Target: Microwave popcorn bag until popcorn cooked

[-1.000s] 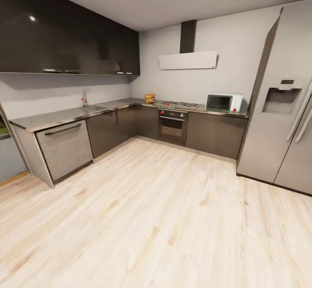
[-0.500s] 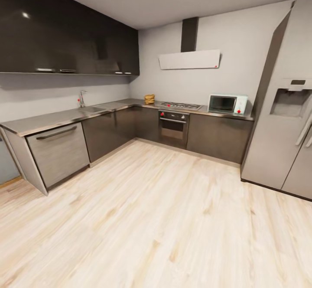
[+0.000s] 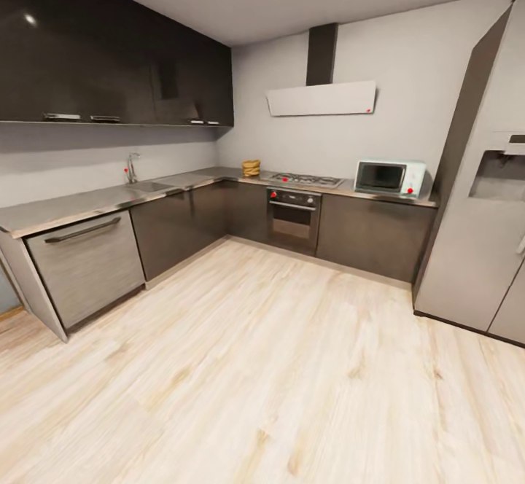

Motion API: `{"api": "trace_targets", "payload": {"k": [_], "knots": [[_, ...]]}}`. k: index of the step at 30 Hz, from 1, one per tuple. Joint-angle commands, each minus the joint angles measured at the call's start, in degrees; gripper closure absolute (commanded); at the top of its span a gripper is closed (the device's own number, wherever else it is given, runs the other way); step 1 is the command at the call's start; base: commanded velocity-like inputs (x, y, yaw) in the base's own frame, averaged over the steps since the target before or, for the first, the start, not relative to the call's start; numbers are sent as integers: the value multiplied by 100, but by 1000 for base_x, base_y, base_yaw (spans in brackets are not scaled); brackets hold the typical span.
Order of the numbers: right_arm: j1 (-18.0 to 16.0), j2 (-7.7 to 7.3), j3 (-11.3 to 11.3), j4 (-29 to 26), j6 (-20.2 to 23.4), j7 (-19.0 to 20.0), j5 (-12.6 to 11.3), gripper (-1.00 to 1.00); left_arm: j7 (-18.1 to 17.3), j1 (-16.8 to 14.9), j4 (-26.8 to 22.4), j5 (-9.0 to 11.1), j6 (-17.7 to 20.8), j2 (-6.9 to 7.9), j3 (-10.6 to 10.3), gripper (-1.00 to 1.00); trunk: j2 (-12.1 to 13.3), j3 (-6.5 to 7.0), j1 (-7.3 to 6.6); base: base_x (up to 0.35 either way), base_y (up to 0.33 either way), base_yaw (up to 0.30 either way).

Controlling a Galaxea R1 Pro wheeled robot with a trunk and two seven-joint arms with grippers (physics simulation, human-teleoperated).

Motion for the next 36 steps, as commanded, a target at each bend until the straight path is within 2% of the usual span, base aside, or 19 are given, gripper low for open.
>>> {"api": "trace_targets", "payload": {"k": [1,17,36], "knots": [[-1,-1,25,1,-15,-3,27,-100,2,-1,-3,26,-15,-1,-5,-100,-2,-4,3,322,0,0],[-1,6,24,1,-7,-3,25,-100,2,-1,-8,16,-27,-1,-4,-100,-2,-4,3,308,0,-35],[-1,8,25,1,2,-3,22,-100,2,-1,-20,25,-32,-1,35,-100,-2,-4,3,8,0,-235]]}}
